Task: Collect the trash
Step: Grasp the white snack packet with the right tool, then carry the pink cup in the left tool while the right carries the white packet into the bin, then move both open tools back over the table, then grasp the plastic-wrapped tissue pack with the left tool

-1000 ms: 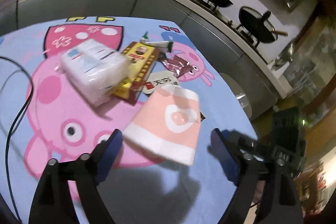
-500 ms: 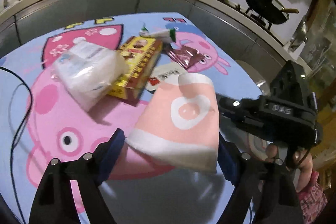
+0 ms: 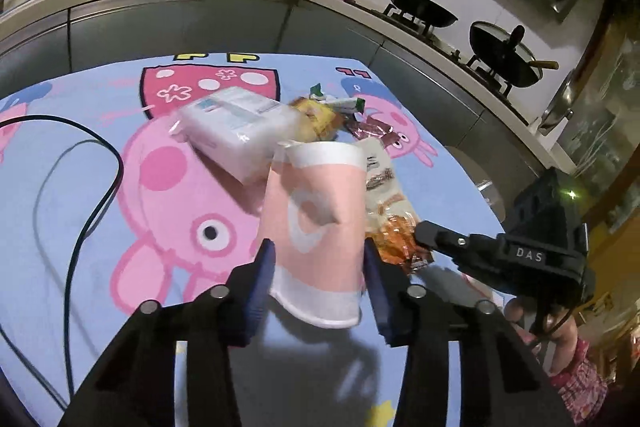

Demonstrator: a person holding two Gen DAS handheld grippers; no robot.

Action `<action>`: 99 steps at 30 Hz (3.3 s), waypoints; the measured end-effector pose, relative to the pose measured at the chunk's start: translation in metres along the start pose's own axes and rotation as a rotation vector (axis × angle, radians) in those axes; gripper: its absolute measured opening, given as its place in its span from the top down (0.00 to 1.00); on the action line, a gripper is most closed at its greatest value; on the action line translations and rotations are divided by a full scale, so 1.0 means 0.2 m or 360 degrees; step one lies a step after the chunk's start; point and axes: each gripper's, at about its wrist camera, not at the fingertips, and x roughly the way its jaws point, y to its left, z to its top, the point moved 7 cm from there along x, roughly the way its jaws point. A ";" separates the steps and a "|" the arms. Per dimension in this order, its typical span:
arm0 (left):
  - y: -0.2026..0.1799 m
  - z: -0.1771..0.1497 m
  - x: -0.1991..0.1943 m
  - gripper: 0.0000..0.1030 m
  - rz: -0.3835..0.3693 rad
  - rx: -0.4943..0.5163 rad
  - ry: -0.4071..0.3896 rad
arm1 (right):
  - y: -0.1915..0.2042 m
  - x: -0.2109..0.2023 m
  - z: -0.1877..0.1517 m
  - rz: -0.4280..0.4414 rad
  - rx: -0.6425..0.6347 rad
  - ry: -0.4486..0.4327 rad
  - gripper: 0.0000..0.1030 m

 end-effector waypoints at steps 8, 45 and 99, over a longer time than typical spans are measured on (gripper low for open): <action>0.07 0.02 -0.03 0.74 -0.0007 -0.0070 -0.0012 | 0.01 0.03 -0.03 -0.0050 -0.0034 0.0042 0.95; -1.50 0.46 1.16 0.68 -0.0562 0.0396 0.0421 | -0.97 -1.17 0.56 -0.0307 0.0571 -0.0987 0.99; 0.48 0.43 0.13 0.16 0.0271 -0.0299 -0.0088 | 0.37 0.41 0.24 -0.0115 -0.0404 0.0040 0.80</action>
